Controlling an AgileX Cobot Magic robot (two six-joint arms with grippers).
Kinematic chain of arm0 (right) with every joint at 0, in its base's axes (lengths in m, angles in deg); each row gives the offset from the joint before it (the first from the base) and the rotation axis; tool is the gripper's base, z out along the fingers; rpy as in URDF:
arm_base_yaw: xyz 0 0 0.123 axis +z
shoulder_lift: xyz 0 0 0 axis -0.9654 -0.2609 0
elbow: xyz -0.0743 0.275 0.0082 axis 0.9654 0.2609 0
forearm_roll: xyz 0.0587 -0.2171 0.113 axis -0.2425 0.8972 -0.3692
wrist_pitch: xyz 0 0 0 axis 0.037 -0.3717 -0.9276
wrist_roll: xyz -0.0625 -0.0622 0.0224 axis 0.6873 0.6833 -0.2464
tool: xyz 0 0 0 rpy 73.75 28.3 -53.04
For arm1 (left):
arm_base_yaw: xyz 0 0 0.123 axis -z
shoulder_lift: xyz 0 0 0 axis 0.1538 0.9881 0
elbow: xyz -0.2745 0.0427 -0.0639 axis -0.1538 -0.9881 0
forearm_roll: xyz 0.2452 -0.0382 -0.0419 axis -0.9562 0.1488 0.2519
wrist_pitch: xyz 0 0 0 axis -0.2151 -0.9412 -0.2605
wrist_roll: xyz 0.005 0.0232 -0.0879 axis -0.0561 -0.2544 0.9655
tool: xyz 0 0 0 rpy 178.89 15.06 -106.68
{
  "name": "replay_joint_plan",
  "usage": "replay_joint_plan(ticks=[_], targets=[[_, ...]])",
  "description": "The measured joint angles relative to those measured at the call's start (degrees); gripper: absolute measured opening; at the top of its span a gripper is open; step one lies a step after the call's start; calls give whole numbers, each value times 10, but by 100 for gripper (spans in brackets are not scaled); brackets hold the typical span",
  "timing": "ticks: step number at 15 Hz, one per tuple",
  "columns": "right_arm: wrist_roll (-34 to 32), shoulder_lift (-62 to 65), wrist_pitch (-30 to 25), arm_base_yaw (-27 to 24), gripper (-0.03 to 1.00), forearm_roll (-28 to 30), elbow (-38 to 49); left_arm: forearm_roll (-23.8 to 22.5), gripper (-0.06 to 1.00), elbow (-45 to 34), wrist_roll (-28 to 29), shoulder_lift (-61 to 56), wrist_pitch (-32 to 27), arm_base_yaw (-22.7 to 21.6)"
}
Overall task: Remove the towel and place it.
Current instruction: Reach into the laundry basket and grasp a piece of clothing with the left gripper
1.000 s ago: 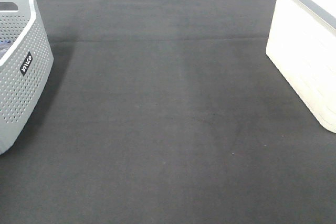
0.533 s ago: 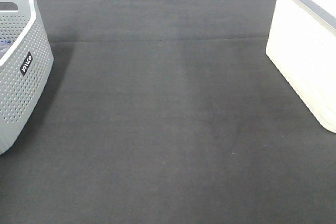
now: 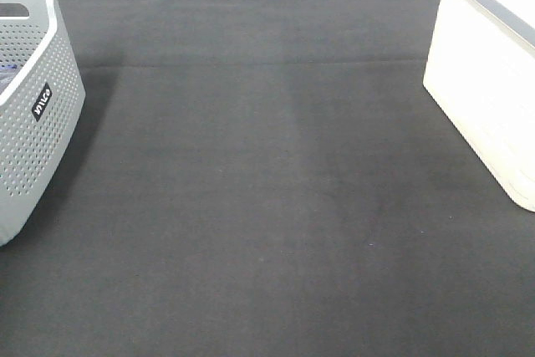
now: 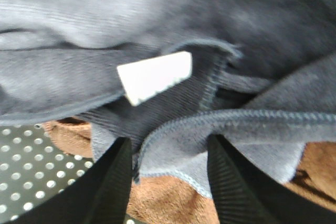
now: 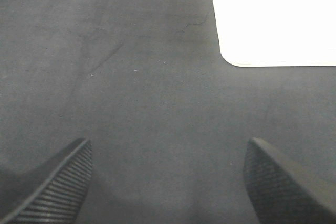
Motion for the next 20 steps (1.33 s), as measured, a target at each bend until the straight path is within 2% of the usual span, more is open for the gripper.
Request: replay_joint_plan(ticks=[8,11,13,14,17,20], targets=[[0,0,0,0,76,0,0,-3,44,0,11,0,-22,0],[0,0,0,0,76,0,0,-3,44,0,11,0,23,0],[0,0,0,0,76,0,0,0,44,0,11,0,23,0],[0,0,0,0,76,0,0,1,45,0,11,0,7,1],[0,0,0,0,76,0,0,1,62,0,10,0,-60,2],[0,0,0,0,76,0,0,1,66,6,14,0,-69,2]])
